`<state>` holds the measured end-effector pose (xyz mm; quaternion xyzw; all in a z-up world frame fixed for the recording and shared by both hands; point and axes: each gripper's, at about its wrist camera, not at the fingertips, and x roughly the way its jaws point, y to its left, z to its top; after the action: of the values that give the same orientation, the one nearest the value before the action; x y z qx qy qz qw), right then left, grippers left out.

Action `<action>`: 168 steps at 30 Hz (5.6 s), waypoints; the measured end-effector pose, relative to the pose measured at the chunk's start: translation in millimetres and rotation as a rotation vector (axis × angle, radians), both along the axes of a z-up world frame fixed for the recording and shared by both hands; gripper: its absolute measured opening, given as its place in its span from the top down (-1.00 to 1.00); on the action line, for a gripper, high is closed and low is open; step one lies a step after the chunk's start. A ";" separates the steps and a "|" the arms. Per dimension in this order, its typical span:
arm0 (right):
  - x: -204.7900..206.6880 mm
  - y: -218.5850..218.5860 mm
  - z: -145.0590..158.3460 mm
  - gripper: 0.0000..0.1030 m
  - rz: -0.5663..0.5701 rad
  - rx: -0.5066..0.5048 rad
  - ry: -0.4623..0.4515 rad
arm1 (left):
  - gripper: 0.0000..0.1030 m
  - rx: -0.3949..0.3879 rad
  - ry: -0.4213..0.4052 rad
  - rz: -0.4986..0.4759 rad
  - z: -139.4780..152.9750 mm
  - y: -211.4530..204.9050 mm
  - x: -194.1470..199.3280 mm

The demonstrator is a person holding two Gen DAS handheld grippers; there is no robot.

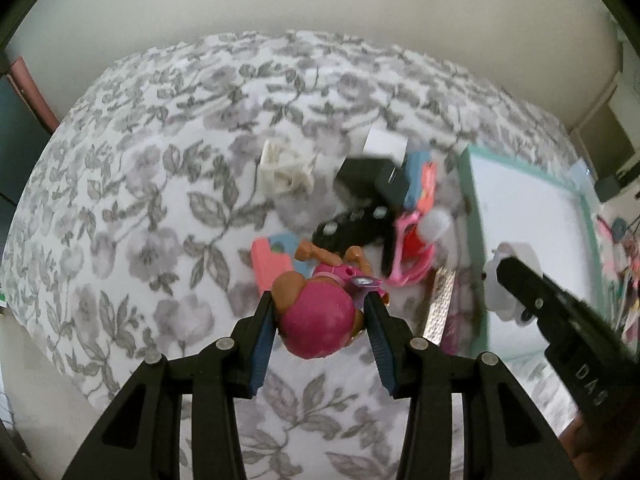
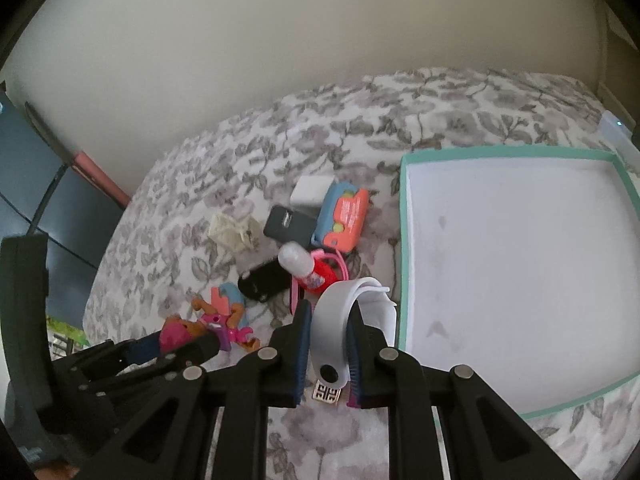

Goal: Organize rigid objects
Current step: 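Carry the doll into the white tray and open the left tool while the right tool carries the clip over, then open the right tool to set the white clip in the tray, then grasp the pink-and-blue block with the left tool while the right tool reaches the gold bar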

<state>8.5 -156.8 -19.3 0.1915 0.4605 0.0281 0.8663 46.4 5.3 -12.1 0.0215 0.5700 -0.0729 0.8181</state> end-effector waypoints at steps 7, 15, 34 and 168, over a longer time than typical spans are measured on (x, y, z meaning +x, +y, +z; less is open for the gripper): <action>-11.1 -42.5 21.0 0.65 -0.211 -0.113 -0.079 | 0.11 -0.053 -0.080 0.019 38.4 -38.3 12.5; -19.4 -97.6 23.5 0.65 -0.394 -0.162 -0.100 | 0.11 -0.092 -0.116 -0.090 45.3 -110.4 20.4; -49.4 -197.6 -1.0 0.65 -0.763 -0.296 0.004 | 0.11 -0.045 -0.074 -0.240 -19.8 -221.3 46.9; 22.2 39.5 -60.6 0.37 0.197 -0.098 0.262 | -0.21 0.032 0.188 0.255 -86.1 37.5 52.1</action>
<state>30.7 -117.3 -79.9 0.1047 0.5869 0.0653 0.8002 98.4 42.8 -98.1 -0.0450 0.6431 0.0388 0.7634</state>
